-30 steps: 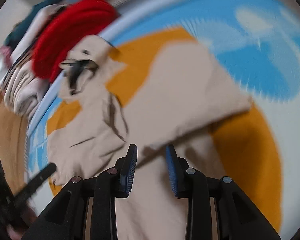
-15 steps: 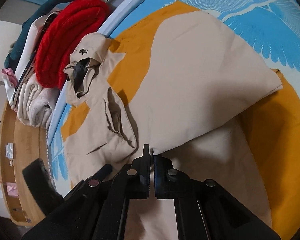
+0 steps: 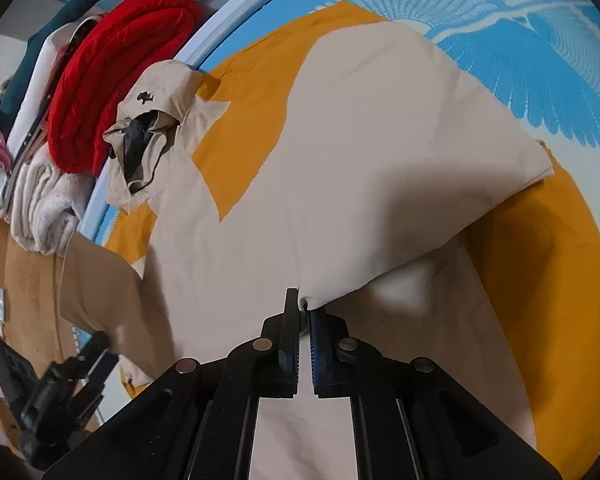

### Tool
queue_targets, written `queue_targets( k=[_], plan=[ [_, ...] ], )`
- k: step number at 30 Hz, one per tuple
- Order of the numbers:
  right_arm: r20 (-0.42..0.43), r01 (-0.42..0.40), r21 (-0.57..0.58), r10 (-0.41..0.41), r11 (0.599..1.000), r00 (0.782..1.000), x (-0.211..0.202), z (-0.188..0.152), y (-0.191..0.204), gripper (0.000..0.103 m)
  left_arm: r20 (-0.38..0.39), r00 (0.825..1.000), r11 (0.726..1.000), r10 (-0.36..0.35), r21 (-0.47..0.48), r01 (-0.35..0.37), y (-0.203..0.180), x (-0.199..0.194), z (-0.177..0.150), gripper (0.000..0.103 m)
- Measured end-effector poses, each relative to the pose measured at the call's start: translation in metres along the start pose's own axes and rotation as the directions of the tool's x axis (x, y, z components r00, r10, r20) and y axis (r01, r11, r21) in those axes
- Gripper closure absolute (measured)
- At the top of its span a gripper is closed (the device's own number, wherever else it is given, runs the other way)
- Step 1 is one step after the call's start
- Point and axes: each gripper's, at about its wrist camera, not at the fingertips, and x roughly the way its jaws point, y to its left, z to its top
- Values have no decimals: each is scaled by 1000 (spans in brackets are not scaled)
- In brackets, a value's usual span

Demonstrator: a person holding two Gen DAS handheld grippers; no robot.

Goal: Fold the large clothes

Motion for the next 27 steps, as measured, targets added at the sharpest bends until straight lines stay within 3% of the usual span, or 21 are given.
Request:
queue_targets(
  k=[3,4,6,8,9,12,14,15,16,17,19,22,24,27],
  plan=[
    [-2,14,-3,-14,1000,1000,0,1,0,94,-30,999,999,-40,-22,40,6,0,2,48],
    [-4,16,-3,-16,1000,1000,1,1,0,94,-30,999,1000,-25,-16,24,3,2,2,48],
    [-10,23,-5,-23,1000,1000,3,1,-1,93,-24,998,998,57,-19,-58,9,4,6,48],
    [-15,32,-2,-32,1000,999,4,0,-2,93,-33,991,986,132,-99,-135,24,5,8,48],
    [-18,32,-1,-32,999,999,5,0,-2,93,-40,993,981,110,-156,-115,35,5,9,48],
    [-25,41,-9,-41,999,999,5,0,-2,93,-60,998,982,5,-190,-16,41,8,15,48],
    [-29,42,-12,-42,999,999,6,1,-2,92,-64,998,980,0,-198,-13,45,10,16,50],
    [-32,42,-13,-43,999,999,6,1,-3,92,-66,998,979,13,-202,-26,48,10,16,58],
    [-34,42,-14,-42,999,999,7,1,-3,92,-76,996,977,42,-203,-56,51,13,16,75],
    [-38,43,-13,-44,999,998,7,2,-4,92,-89,993,975,76,-202,-92,55,15,16,86],
    [-42,42,-11,-42,999,998,8,1,-5,92,-94,992,972,85,-213,-103,63,15,15,94],
    [-54,25,1,-25,1000,998,9,1,-6,91,19,998,987,66,-145,-63,54,-7,24,96],
    [-55,10,-4,-11,1000,998,8,-1,-5,90,132,990,997,46,-74,-37,41,-31,31,96],
    [-48,-9,-18,8,1000,999,6,-3,0,87,157,986,995,52,-96,-37,46,-35,37,95]
  ],
)
